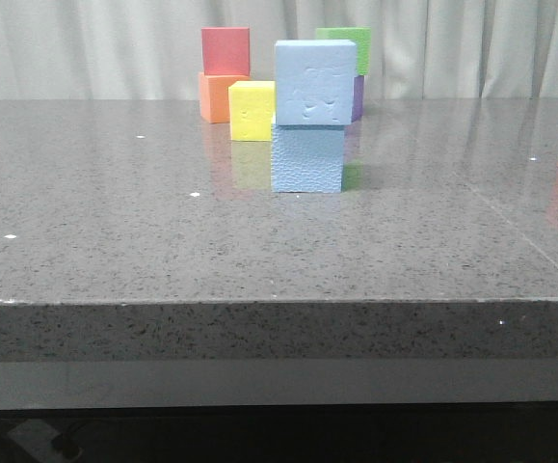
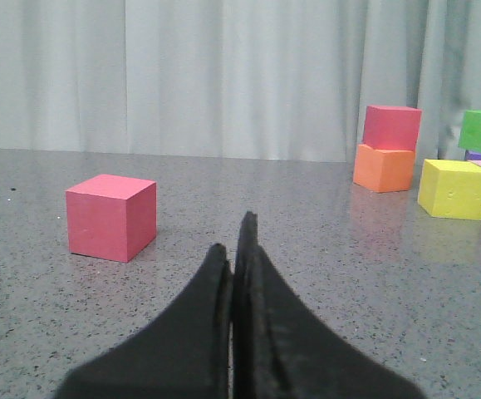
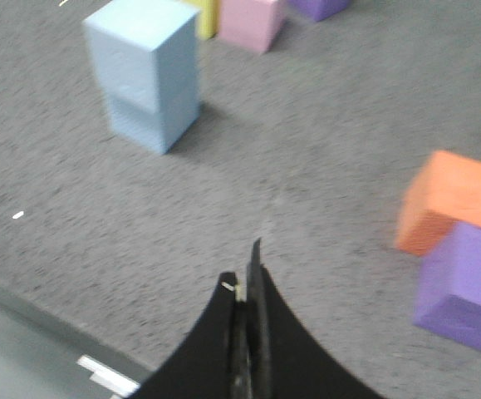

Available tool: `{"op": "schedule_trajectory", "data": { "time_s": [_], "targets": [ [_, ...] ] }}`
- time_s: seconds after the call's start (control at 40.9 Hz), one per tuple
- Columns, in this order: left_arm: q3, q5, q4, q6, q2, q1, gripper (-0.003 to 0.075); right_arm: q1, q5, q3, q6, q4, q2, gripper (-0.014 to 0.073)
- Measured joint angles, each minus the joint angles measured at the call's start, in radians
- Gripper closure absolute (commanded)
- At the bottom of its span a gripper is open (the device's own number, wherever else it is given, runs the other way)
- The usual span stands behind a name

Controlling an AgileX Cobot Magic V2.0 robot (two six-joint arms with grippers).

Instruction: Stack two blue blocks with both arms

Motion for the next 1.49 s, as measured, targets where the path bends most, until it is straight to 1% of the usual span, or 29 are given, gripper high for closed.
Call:
{"op": "schedule_trajectory", "data": {
  "time_s": [0.098, 0.196, 0.293, 0.415, 0.513, 0.733, 0.953, 1.1, 1.491],
  "targets": [
    [0.000, 0.000, 0.000, 0.000, 0.000, 0.000, 0.0741, -0.055, -0.062, 0.064, 0.000, -0.005, -0.086, 0.0715],
    [0.000, 0.000, 0.000, 0.000, 0.000, 0.000, 0.0741, -0.108, -0.152, 0.158, 0.000, -0.010, -0.178, 0.0715],
    [0.000, 0.000, 0.000, 0.000, 0.000, 0.000, 0.0741, -0.147, -0.259, 0.257, 0.000, -0.010, -0.262, 0.0715],
    [0.000, 0.000, 0.000, 0.000, 0.000, 0.000, 0.0741, -0.186, -0.357, 0.381, 0.000, -0.010, -0.359, 0.0715],
    [0.000, 0.000, 0.000, 0.000, 0.000, 0.000, 0.0741, -0.212, -0.416, 0.472, 0.000, -0.010, -0.426, 0.0715],
    [0.000, 0.000, 0.000, 0.000, 0.000, 0.000, 0.0741, -0.246, -0.495, 0.625, 0.000, -0.004, -0.541, 0.0715],
    [0.000, 0.000, 0.000, 0.000, 0.000, 0.000, 0.0741, -0.250, -0.548, 0.726, 0.000, -0.001, -0.632, 0.0715],
    [0.000, 0.000, 0.000, 0.000, 0.000, 0.000, 0.0741, -0.250, -0.599, 0.779, 0.000, 0.000, -0.642, 0.0715],
    [0.000, 0.000, 0.000, 0.000, 0.000, 0.000, 0.0741, -0.250, -0.633, 0.787, 0.000, 0.002, -0.642, 0.0715]
  ]
}}
